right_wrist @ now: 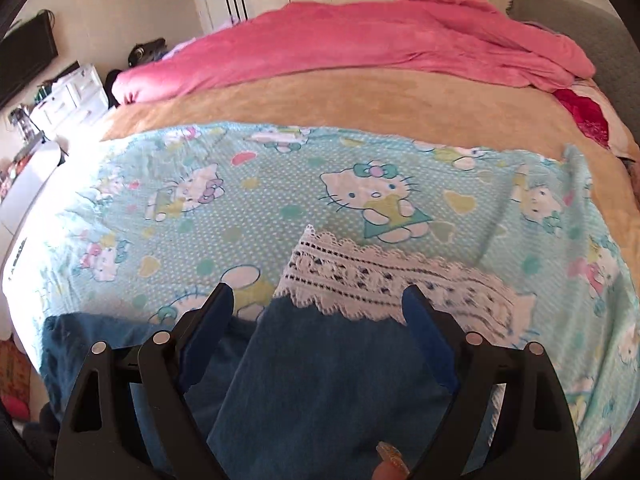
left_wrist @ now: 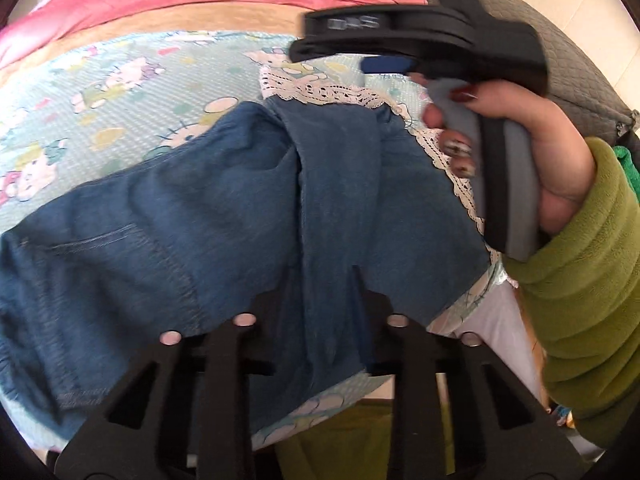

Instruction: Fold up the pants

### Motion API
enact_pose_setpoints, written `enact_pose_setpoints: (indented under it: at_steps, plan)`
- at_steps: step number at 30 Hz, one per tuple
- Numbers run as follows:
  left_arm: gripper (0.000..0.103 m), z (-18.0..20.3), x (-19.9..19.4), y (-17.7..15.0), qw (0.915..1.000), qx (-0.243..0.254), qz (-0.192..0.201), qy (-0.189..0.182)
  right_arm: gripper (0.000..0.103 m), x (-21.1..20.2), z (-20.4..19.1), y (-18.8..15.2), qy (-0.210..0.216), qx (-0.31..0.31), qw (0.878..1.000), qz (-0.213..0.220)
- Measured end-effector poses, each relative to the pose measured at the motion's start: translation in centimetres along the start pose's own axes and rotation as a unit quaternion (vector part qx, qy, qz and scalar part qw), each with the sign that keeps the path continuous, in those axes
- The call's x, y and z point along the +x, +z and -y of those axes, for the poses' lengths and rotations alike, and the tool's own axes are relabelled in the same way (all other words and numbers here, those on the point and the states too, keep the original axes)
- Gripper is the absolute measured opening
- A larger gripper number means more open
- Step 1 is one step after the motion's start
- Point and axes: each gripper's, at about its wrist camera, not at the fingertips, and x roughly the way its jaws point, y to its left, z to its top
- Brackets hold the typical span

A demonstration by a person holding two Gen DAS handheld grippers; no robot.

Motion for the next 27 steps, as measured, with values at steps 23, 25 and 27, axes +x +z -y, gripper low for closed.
enact_pose_setpoints:
  at_steps: [23,25,27]
  plan:
    - [0.017,1.2,2.2,-0.6,0.9999,0.009,-0.005,0.004,0.015,5.1,3.0,1.5,-0.02,0.057,0.998,0.016]
    - [0.017,0.6,2.4,-0.6,1.0,0.007,-0.004,0.003,0.015,2.7,4.5,0.8,-0.006,0.078,0.996,0.036]
    - [0.019,0.3,2.0,-0.7,0.9999,0.01,-0.002,0.006,0.015,0.6,5.8,0.1,0.001,0.093,0.994,0.05]
